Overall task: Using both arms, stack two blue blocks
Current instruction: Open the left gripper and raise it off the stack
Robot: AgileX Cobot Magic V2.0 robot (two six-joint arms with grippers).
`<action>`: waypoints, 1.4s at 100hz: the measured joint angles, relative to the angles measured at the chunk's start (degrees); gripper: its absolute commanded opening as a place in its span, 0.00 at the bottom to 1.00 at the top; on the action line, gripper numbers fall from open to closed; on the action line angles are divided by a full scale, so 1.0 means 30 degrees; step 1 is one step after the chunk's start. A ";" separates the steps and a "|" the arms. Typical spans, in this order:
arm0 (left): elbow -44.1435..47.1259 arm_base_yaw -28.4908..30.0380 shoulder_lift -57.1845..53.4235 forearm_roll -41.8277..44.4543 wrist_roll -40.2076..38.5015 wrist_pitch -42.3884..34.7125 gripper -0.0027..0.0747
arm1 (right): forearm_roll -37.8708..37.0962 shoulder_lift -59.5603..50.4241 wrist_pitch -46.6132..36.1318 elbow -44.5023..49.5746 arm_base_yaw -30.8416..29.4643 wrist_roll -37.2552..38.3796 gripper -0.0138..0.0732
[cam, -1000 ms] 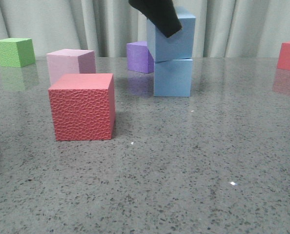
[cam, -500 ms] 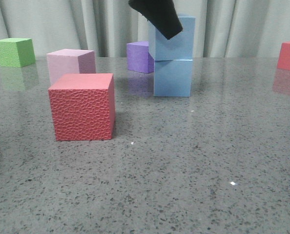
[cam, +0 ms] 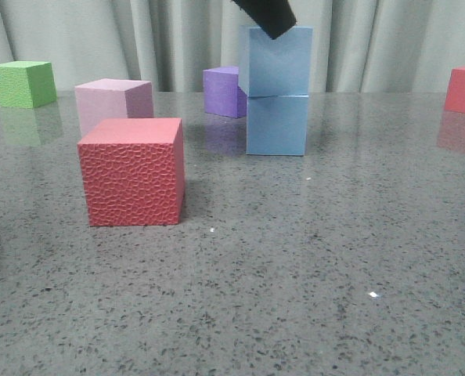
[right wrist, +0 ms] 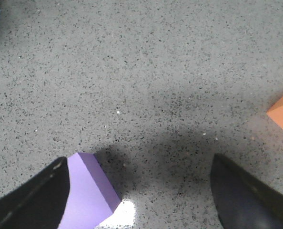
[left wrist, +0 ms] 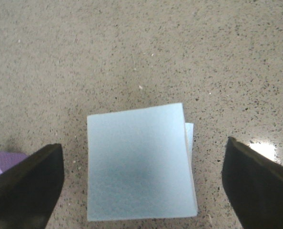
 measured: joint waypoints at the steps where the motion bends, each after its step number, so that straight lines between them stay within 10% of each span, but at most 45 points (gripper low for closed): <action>1: 0.0000 0.0000 0.0000 0.0046 -0.0079 0.0000 0.87 | 0.0000 0.0000 0.0000 0.0000 0.0000 0.0000 0.85; 68: -0.0028 0.4056 -0.3661 0.0315 -0.7894 0.0224 0.87 | 0.0000 0.0000 0.0000 0.0000 0.0000 0.0000 0.85; 140: 0.0186 0.9256 -0.6084 0.2408 -1.0752 0.0350 0.86 | 0.0000 0.0000 0.0000 0.0000 0.0000 0.0000 0.85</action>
